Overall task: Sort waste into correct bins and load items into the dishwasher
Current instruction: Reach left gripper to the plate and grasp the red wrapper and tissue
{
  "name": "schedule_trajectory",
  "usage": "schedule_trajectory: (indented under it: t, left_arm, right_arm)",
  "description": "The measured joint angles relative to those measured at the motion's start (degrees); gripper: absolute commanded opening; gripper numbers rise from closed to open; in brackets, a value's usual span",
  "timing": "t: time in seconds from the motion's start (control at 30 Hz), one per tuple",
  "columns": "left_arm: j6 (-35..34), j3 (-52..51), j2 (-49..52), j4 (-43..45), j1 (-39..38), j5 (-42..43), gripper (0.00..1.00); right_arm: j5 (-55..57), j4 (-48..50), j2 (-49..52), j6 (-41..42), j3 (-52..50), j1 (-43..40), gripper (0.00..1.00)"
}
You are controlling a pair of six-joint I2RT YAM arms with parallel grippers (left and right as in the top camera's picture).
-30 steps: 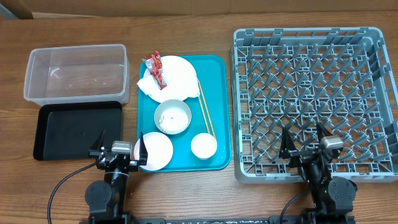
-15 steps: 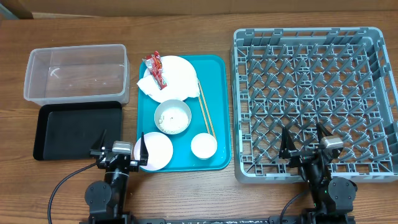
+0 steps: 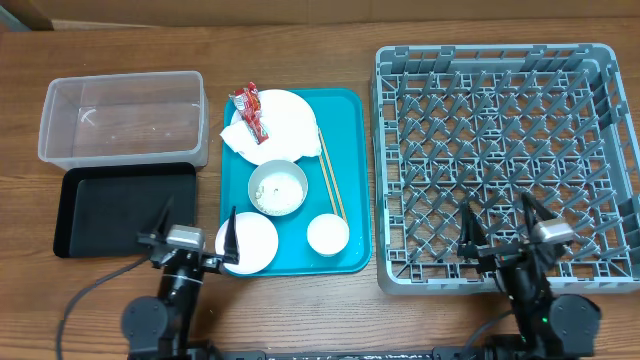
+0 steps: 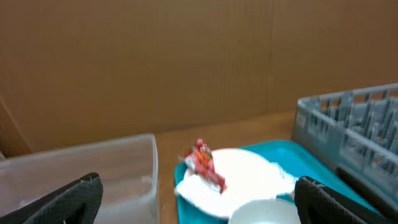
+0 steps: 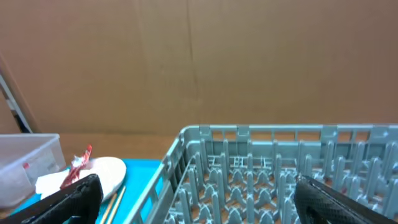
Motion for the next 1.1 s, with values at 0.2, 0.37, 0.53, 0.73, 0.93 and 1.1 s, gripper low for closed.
schedule_trajectory:
  t: [0.2, 0.37, 0.53, 0.73, 0.93, 1.1]
  left_arm:
    - [0.1, 15.6, 15.5, -5.8, 0.0, 1.9, 1.0]
    - [0.1, 31.8, 32.9, -16.7, 0.0, 3.4, 1.0]
    - [0.3, 54.7, 52.9, -35.6, -1.7, 2.4, 1.0]
    - [2.1, 85.0, 77.5, -58.0, -8.8, -1.8, 1.0]
    - [2.0, 101.7, 94.4, -62.4, -13.4, -1.1, 1.0]
    - [1.6, 102.4, 101.9, -59.9, -14.3, 0.6, 1.0]
  right_arm:
    - [-0.1, -5.5, 12.9, -0.1, 12.7, 0.0, 1.0]
    - [-0.1, -13.0, 24.2, -0.2, 24.3, 0.0, 1.0]
    - [-0.6, -24.1, 37.9, -0.2, 38.9, 0.0, 1.0]
    - [-1.0, -35.4, 51.1, -0.2, 51.7, 0.0, 1.0]
    - [-2.3, -36.6, 58.0, 0.0, 53.2, 0.0, 1.0]
    - [-4.0, -39.2, 60.7, 0.0, 53.2, 0.0, 1.0]
